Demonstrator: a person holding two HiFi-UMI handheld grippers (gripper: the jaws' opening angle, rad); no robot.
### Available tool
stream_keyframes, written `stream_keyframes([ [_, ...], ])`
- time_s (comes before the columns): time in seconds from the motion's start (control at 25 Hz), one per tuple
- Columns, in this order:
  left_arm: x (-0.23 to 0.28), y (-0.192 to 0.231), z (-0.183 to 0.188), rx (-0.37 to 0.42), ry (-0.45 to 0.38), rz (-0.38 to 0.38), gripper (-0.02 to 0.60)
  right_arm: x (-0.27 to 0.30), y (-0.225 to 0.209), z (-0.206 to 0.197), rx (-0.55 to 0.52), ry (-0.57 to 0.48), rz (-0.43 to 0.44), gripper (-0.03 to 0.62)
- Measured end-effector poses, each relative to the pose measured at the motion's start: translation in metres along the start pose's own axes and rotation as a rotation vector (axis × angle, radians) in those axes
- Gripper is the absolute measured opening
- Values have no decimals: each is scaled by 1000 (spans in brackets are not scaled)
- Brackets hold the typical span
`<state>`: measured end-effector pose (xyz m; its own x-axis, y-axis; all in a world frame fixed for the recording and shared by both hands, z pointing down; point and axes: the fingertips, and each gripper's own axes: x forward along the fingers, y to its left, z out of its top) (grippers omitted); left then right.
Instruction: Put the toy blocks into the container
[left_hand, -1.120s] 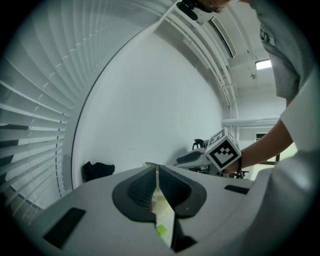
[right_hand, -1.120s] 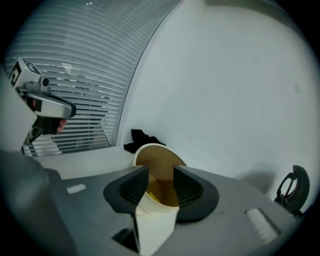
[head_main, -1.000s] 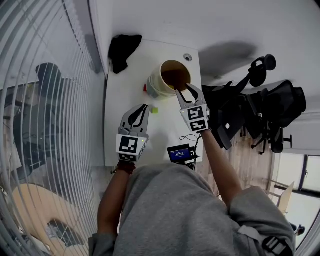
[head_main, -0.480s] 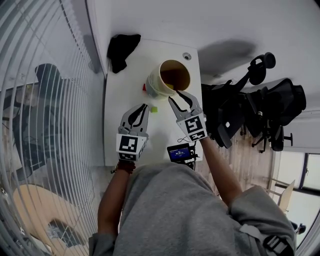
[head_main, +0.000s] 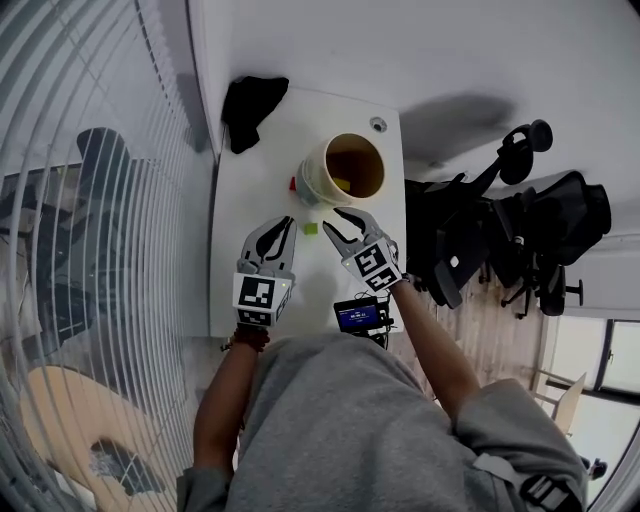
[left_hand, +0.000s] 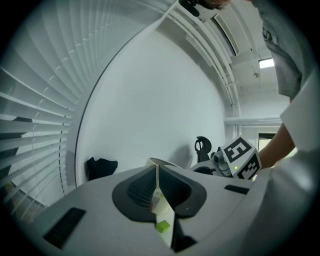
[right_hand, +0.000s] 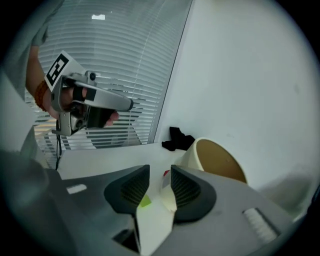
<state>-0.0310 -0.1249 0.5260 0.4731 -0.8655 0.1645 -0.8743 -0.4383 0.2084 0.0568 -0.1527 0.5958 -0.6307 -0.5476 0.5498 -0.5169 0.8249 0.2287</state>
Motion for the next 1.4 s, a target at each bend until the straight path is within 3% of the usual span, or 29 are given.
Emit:
stream_keyframes([
  [0.12, 0, 3, 1, 2, 0, 3, 25, 16, 10, -16, -13, 56, 52, 144],
  [0.36, -2, 4, -1, 1, 9, 8, 23, 42, 27, -39, 61, 145, 136, 167],
  [0.6, -4, 5, -6, -1, 23, 2, 25, 60, 41, -68, 23, 261, 207, 184],
  [0.92, -3, 1, -14, 0, 38, -8, 25, 77, 50, -92, 26, 352, 248, 196],
  [1.4, 2, 4, -8, -4, 34, 0, 23, 97, 49, -105, 54, 408, 227, 207],
])
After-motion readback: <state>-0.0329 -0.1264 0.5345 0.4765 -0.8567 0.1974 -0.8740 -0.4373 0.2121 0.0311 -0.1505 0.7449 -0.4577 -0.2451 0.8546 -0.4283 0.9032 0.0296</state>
